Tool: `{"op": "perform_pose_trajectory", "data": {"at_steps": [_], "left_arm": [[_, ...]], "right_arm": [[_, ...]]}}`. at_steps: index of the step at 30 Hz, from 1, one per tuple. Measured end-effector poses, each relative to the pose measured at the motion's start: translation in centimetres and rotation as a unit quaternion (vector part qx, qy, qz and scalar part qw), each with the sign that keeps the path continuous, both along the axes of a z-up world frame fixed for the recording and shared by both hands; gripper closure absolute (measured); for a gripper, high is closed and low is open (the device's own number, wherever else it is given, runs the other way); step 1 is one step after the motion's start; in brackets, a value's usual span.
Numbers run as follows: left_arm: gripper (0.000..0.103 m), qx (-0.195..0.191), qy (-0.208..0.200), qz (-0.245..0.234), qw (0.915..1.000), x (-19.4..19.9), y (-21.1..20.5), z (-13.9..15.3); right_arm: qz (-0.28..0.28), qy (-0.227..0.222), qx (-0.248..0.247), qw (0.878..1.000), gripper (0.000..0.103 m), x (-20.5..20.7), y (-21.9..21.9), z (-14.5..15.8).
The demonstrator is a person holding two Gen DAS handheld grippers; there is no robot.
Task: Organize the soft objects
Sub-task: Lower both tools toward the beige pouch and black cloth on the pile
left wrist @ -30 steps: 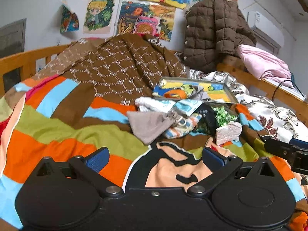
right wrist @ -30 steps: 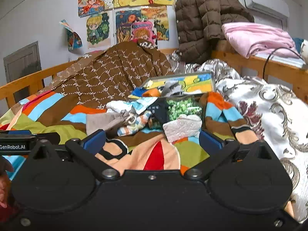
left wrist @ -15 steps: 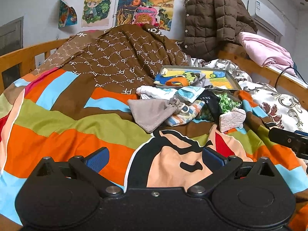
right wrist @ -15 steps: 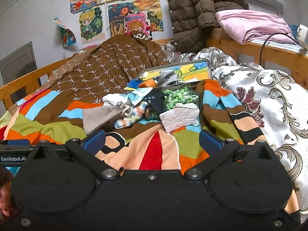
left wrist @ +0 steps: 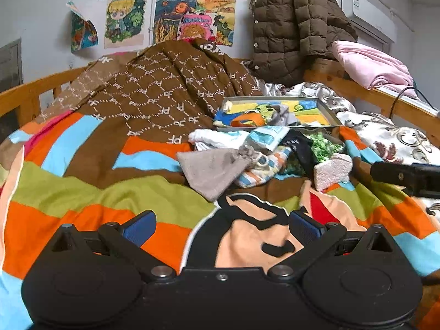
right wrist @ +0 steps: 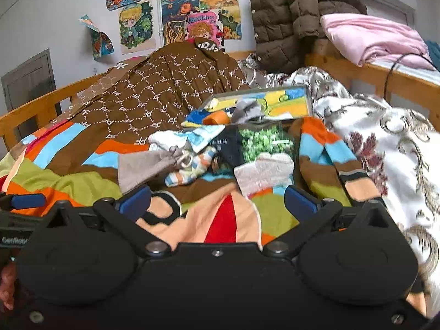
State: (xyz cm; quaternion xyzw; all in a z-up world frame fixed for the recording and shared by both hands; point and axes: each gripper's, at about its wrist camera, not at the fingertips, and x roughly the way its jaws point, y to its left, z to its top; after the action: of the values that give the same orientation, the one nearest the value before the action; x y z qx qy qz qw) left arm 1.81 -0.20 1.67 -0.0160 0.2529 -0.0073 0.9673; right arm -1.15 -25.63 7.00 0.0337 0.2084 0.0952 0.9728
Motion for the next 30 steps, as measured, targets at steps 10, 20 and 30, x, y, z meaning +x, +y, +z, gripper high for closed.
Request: {"op": "perform_pose_trajectory", "data": {"at_steps": [10,20,30], "left_arm": [[0.001,0.020,-0.003,0.018,0.9996,4.9,1.0,0.5],[0.001,0.018,0.015,-0.016,0.9996,10.7,0.9,-0.8],[0.001,0.102,0.031,-0.182,0.9775,18.1,0.2,-1.9]], "right_arm": [[0.017,-0.012,0.014,1.000,0.000,7.8,1.6,1.4],[0.075,-0.051,-0.016,0.996,0.001,13.9,2.0,-0.4],[0.086,-0.048,-0.077,0.992,0.001,17.0,3.6,-2.9]]}}
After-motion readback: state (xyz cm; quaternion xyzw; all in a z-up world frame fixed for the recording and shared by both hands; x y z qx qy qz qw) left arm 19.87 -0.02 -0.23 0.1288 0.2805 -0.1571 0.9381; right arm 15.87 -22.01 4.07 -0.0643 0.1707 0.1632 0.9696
